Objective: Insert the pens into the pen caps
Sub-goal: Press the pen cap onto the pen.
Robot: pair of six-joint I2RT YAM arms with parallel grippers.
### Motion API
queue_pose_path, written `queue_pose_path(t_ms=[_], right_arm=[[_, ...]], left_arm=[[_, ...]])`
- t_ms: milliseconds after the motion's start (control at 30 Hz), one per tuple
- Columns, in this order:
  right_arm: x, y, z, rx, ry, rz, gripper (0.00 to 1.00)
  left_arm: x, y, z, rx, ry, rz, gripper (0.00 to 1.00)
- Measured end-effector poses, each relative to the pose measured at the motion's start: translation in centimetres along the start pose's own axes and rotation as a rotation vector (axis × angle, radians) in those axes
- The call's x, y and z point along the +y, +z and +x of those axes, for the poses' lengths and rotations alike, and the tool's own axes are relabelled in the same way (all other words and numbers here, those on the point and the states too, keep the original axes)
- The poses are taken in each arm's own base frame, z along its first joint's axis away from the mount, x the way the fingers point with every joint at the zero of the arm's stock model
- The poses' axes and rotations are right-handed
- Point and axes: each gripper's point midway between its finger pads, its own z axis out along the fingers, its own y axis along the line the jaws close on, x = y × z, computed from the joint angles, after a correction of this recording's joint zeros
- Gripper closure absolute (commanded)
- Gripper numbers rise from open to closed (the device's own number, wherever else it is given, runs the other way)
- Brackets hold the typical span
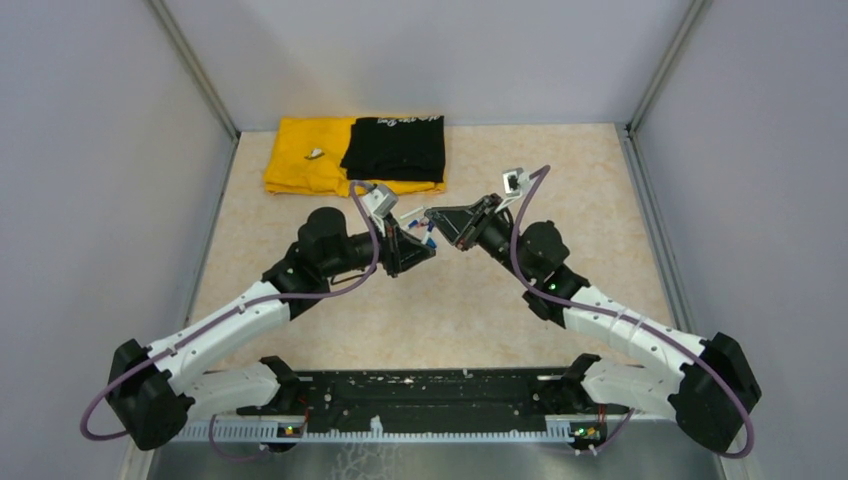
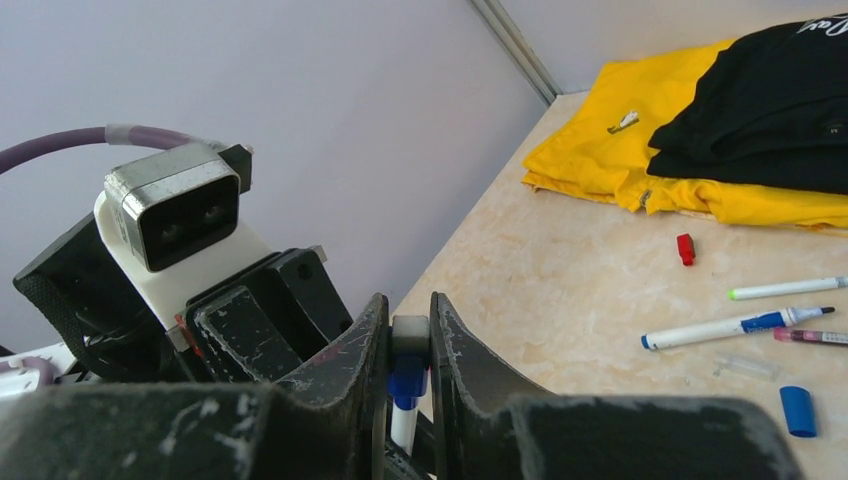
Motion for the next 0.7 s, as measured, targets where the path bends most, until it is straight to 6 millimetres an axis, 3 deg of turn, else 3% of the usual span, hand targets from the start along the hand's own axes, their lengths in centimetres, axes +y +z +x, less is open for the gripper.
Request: queue_pose_path(t_ms=[700], right_arm=[[-1.8,-1.1,1.4,-0.058,0.059,0.060,1.00]], left_arm=[[0.3,0.8,2.1,0.097,-0.030,-0.004,1.00]])
